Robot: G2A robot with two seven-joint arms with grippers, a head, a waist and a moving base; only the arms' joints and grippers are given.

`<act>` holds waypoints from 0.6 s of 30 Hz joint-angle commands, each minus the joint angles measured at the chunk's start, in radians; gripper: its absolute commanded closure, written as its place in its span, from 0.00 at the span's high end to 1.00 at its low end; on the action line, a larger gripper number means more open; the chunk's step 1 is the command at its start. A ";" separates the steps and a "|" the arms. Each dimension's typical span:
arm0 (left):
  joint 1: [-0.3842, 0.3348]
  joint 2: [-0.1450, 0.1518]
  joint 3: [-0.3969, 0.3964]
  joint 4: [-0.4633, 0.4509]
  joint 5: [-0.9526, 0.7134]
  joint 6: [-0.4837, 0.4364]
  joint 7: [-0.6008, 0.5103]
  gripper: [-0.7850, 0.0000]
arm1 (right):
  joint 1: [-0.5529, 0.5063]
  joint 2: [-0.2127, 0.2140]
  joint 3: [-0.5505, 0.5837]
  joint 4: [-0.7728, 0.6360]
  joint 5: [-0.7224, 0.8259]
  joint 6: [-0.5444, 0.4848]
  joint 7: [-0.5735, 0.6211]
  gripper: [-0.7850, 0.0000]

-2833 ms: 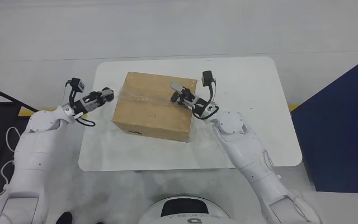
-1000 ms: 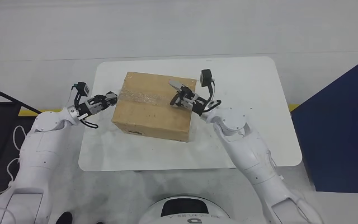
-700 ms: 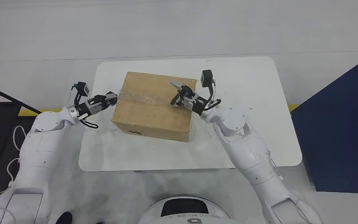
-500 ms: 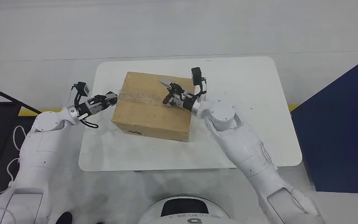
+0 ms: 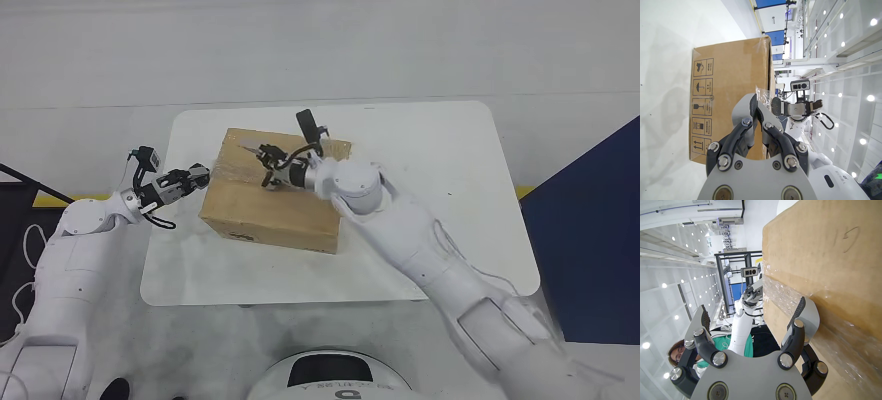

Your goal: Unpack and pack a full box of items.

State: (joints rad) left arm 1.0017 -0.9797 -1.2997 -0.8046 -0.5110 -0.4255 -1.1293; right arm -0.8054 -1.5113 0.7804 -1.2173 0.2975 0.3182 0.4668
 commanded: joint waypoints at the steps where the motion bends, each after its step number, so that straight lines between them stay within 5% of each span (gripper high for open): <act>1: 0.000 0.000 0.000 0.000 0.000 0.000 0.000 0.00 | 0.031 -0.017 -0.021 0.043 0.027 -0.008 -0.007 1.00; 18: 0.000 0.000 0.000 0.000 0.000 0.000 0.000 0.00 | 0.225 -0.183 -0.192 0.346 0.139 -0.072 -0.038 1.00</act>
State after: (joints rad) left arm 1.0017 -0.9797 -1.2997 -0.8046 -0.5110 -0.4255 -1.1293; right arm -0.5890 -1.6843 0.5942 -0.8880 0.4316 0.2501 0.4330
